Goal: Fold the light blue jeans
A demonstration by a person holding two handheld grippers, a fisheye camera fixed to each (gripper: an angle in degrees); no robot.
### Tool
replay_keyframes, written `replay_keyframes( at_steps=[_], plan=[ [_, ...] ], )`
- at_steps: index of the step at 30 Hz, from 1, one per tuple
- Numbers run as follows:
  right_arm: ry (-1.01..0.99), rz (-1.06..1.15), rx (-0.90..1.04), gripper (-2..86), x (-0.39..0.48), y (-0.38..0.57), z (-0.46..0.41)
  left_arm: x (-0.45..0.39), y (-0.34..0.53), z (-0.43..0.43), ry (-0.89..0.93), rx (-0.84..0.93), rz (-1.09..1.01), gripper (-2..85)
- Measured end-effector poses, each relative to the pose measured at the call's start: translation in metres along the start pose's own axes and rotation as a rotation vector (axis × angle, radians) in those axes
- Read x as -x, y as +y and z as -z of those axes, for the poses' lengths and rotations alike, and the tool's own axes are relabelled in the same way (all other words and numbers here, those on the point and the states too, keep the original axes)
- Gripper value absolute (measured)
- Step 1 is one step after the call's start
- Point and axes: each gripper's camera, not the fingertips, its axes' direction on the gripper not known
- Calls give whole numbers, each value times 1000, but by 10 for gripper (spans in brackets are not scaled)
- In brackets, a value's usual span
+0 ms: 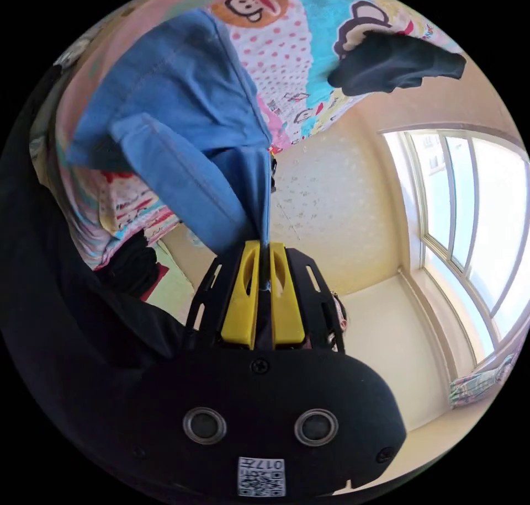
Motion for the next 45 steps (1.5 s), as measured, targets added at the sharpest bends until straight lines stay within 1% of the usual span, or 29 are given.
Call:
replay_keyframes(
  at_steps=[2,4,5,7,9,11,12,14,15,17,19,20,21,23,25,28,29,33,35,36,38,39,40,42,45],
  plan=[
    [45,64,-44,96,12,20,-6,-22,-23,18,-93,-18,-25,33],
    [3,139,-41,99,18,45,0,-50,-46,34,-230,-26,-38,34],
    [-38,198,-32,100,21,70,9,-57,-51,35,-259,-23,-47,34],
    [-60,244,2,101,20,114,24,-81,-65,33,-358,5,-74,36],
    [-79,238,61,101,13,165,36,-94,-73,27,-403,26,-81,37],
    [-146,158,195,100,2,231,40,-103,-79,21,-428,39,-81,37],
    [-167,129,233,99,0,247,39,-108,-83,18,-437,41,-75,37],
    [-236,-29,350,96,0,307,36,-113,-88,16,-439,36,-61,37],
    [-263,-62,375,96,3,320,35,-116,-91,14,-437,32,-52,38],
    [-388,-124,465,92,25,357,22,-122,-94,13,-436,24,-44,38],
    [-377,-128,513,92,41,370,7,-130,-96,11,-452,15,-38,37],
    [-317,-152,514,94,46,374,0,-132,-96,10,-456,12,-38,37],
    [-297,-170,507,96,46,374,-3,-137,-96,8,-460,8,-41,37],
    [-301,-214,454,97,46,367,-8,-144,-94,3,-465,13,-54,37],
    [-297,-235,456,91,45,361,-14,-152,-92,-1,-492,17,-62,38],
    [-288,-218,440,54,46,351,-13,-157,-89,-4,-497,16,-61,38],
    [-304,-193,433,34,47,347,-10,-158,-88,-4,-492,17,-61,38],
    [-375,-172,453,18,46,340,9,-167,-75,-4,-469,56,-67,35],
    [-372,-184,477,14,41,339,31,-173,-62,-3,-522,85,-87,31],
    [-352,-178,485,14,41,339,35,-175,-53,-1,-559,94,-99,29],
    [-231,-114,523,15,40,343,43,-173,-42,2,-606,107,-113,26],
    [-209,-88,543,17,40,345,41,-168,-38,4,-644,117,-107,25],
    [-174,-55,601,19,38,347,34,-162,-36,5,-691,125,-98,25],
    [-125,-60,652,27,29,344,27,-155,-36,4,-743,130,-101,26],
    [37,-36,538,62,7,300,40,-151,-40,2,-736,121,-123,29]
  ],
)
